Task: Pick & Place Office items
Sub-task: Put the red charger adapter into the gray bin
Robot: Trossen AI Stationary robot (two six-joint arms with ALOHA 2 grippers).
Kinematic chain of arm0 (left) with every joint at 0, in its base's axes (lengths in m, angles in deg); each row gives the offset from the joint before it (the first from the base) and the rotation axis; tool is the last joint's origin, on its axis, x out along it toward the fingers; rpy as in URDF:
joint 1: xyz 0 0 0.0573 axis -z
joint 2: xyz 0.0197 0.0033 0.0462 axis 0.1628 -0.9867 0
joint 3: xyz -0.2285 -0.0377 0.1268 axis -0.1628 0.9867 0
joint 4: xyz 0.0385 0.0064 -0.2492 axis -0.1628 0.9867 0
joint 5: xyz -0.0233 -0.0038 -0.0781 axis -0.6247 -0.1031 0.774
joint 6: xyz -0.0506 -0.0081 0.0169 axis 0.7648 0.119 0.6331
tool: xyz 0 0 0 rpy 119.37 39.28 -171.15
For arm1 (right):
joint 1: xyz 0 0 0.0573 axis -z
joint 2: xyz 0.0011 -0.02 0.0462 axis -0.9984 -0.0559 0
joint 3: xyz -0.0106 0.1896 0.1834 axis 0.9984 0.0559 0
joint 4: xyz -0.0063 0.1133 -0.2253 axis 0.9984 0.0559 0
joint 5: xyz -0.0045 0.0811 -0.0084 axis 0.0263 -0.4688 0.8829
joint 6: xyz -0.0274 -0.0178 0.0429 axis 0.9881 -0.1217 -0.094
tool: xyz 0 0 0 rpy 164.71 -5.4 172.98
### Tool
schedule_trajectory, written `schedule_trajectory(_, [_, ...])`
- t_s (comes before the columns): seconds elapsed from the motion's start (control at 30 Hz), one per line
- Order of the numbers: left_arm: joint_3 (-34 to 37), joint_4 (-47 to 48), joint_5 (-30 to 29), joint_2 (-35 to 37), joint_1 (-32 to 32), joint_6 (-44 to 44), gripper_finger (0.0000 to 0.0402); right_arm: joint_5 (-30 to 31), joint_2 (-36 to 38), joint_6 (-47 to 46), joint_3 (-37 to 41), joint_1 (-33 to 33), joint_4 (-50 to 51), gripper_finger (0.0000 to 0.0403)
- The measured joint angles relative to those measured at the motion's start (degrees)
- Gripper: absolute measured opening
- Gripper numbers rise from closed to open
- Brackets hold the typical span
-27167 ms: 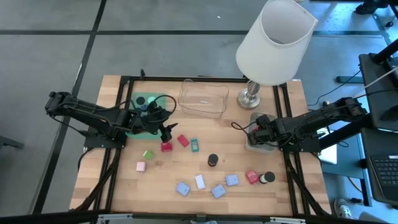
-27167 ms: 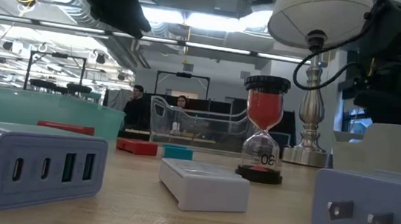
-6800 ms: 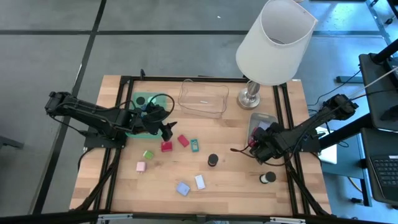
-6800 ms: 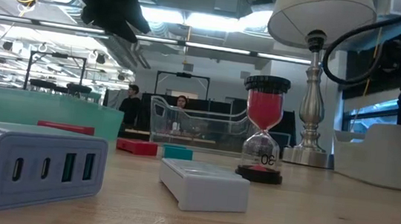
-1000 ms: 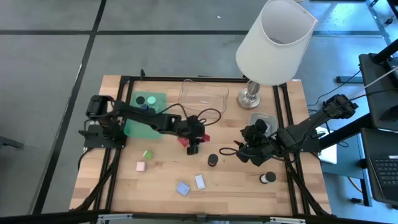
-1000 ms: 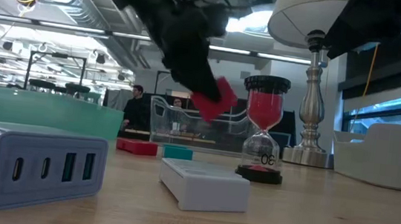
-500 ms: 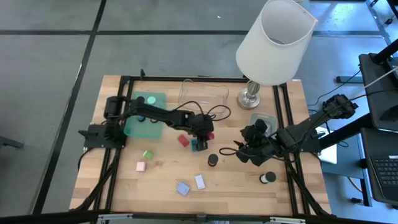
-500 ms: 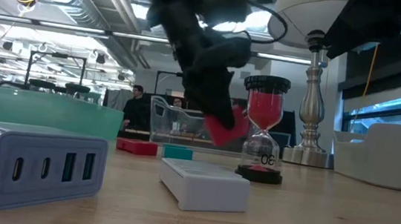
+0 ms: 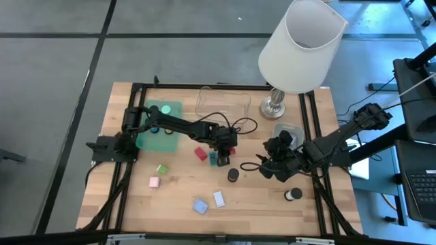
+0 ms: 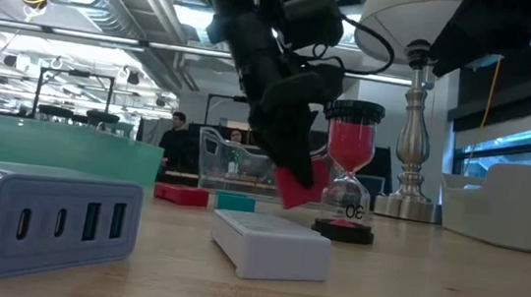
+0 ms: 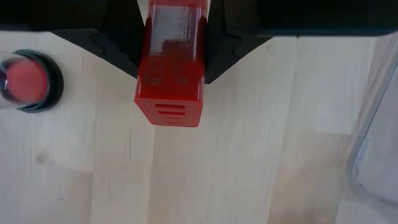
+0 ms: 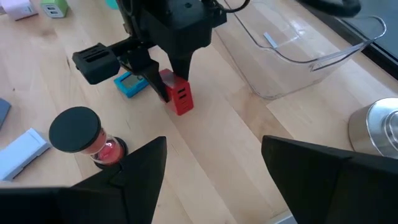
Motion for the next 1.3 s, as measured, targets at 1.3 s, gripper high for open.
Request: schedule_trajectory(1.3, [-13.08,21.89,-0.40,2.29,0.17,-7.87,0.0188,0.07,-0.03,0.22,0.00,0.02,-0.12,0.0267])
